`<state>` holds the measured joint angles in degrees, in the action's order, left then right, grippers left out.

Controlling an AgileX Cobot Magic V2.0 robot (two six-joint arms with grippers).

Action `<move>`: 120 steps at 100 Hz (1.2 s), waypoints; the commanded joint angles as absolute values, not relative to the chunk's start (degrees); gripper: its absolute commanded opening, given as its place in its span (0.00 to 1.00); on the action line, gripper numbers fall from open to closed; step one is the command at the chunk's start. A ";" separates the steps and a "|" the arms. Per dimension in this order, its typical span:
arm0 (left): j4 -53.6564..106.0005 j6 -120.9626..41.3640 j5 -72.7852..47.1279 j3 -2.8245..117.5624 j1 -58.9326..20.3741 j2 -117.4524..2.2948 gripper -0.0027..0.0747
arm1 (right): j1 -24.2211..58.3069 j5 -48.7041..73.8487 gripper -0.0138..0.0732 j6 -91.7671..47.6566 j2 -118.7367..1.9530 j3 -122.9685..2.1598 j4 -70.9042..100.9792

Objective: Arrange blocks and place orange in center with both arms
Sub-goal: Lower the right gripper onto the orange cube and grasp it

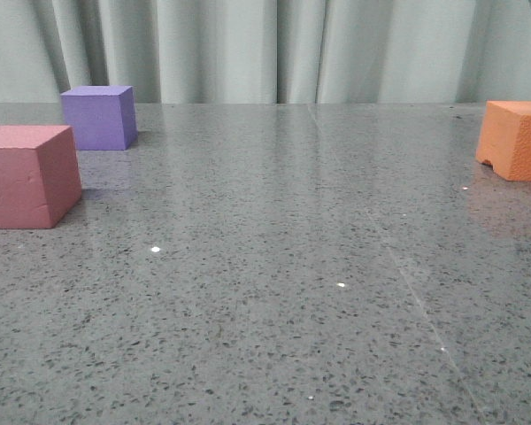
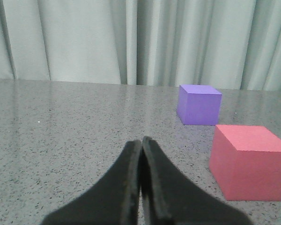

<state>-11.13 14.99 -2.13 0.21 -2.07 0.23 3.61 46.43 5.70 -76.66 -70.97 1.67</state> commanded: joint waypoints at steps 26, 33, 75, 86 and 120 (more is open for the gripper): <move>-10.73 15.01 1.92 -2.78 -2.01 2.13 0.02 | 3.20 42.04 0.89 4.04 -86.53 -76.46 0.41; -10.73 15.01 1.92 -2.78 -2.01 2.13 0.02 | 3.20 41.97 0.89 4.04 -88.33 -76.46 0.41; -10.73 15.01 1.92 -2.78 -2.01 2.13 0.02 | 3.20 42.55 0.69 4.04 -94.91 -76.46 0.41; -10.73 15.01 1.92 -2.78 -2.01 2.13 0.02 | 3.20 43.44 0.41 4.04 -94.64 -76.76 0.55; -10.73 15.01 1.92 -2.78 -2.01 2.13 0.02 | 9.48 51.18 0.30 4.09 -92.25 -87.05 12.10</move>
